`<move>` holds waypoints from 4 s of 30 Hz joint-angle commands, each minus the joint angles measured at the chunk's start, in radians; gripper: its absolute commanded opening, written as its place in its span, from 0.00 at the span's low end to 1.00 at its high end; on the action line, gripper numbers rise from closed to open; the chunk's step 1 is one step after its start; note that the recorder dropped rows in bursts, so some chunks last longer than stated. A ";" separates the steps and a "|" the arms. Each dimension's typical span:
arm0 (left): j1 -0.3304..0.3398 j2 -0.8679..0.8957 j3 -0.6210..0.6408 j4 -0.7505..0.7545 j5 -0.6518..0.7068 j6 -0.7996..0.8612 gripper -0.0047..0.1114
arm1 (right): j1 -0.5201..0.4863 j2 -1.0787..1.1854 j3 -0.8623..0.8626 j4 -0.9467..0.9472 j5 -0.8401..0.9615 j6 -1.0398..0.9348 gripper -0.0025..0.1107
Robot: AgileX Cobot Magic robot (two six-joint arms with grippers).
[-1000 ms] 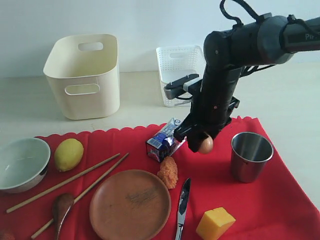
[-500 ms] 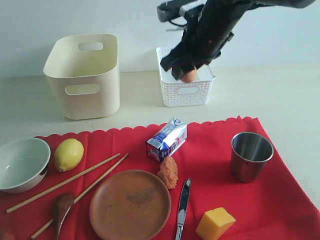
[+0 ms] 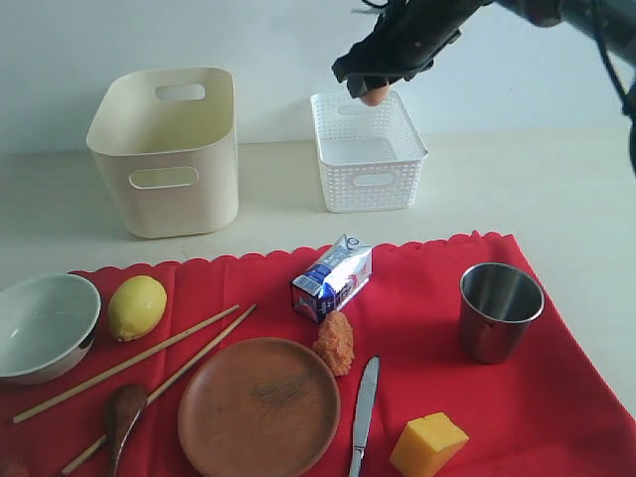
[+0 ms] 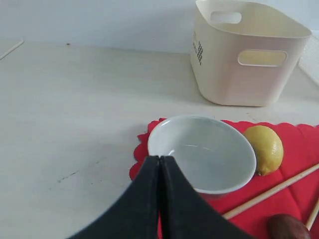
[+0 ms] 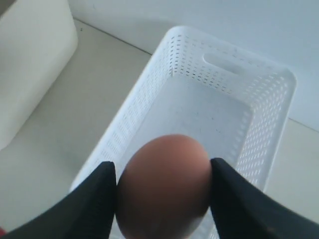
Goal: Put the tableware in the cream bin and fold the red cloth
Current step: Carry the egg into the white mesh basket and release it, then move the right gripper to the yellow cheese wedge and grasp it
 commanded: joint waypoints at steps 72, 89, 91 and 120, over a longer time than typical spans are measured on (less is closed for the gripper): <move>0.000 0.004 -0.005 0.005 -0.010 -0.001 0.04 | 0.069 -0.250 0.238 0.014 0.306 0.075 0.71; 0.000 0.004 -0.005 0.005 -0.010 -0.001 0.04 | 0.152 -0.779 1.120 0.018 -0.041 -0.023 0.69; 0.000 0.004 -0.005 0.005 -0.010 -0.001 0.04 | 0.190 -0.827 1.170 0.018 -0.046 -0.023 0.69; 0.000 0.004 -0.005 0.005 -0.010 -0.001 0.04 | 0.482 -0.685 1.502 -0.164 -0.230 0.238 0.69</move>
